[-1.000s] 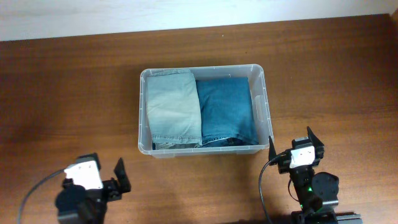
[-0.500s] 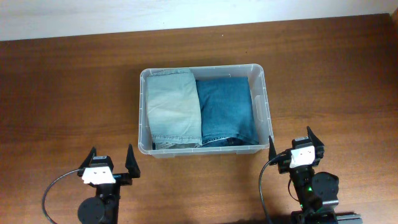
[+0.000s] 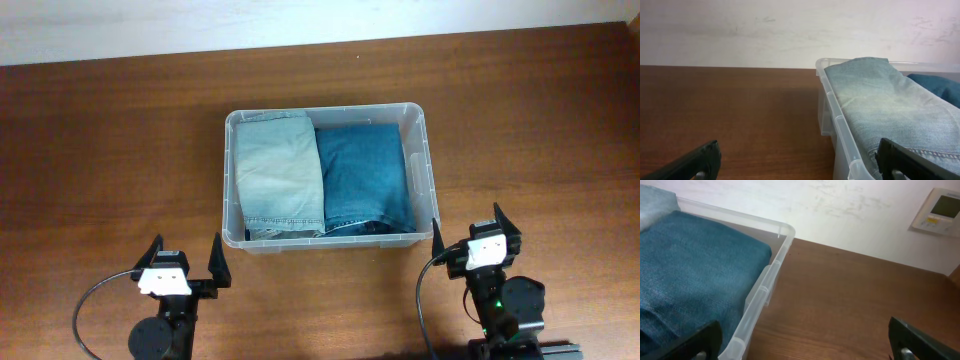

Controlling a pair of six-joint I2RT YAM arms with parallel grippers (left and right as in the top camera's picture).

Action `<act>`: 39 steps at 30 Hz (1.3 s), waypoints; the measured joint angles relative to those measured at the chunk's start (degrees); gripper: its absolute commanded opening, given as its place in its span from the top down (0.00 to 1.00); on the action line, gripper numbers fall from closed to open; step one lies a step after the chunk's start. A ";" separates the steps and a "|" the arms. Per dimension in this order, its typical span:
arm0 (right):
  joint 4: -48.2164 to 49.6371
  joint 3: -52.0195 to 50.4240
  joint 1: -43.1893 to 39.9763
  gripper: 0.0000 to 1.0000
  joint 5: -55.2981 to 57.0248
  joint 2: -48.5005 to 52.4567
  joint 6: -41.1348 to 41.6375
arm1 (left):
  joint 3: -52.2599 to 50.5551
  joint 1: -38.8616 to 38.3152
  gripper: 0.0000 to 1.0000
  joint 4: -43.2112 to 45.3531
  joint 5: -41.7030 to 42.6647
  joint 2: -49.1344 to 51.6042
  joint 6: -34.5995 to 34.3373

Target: Pack container

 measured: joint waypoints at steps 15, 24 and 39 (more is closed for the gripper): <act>0.15 -0.09 0.00 0.02 -0.02 -1.86 0.04 | 0.00 0.00 0.01 0.00 0.02 -0.04 0.02; 0.15 -0.09 0.00 0.02 0.00 -1.86 0.00 | 0.00 0.00 0.01 0.00 0.02 -0.04 0.00; 0.15 -0.09 0.00 0.02 0.00 -1.86 -0.02 | 0.00 0.00 0.01 0.00 0.02 -0.04 0.02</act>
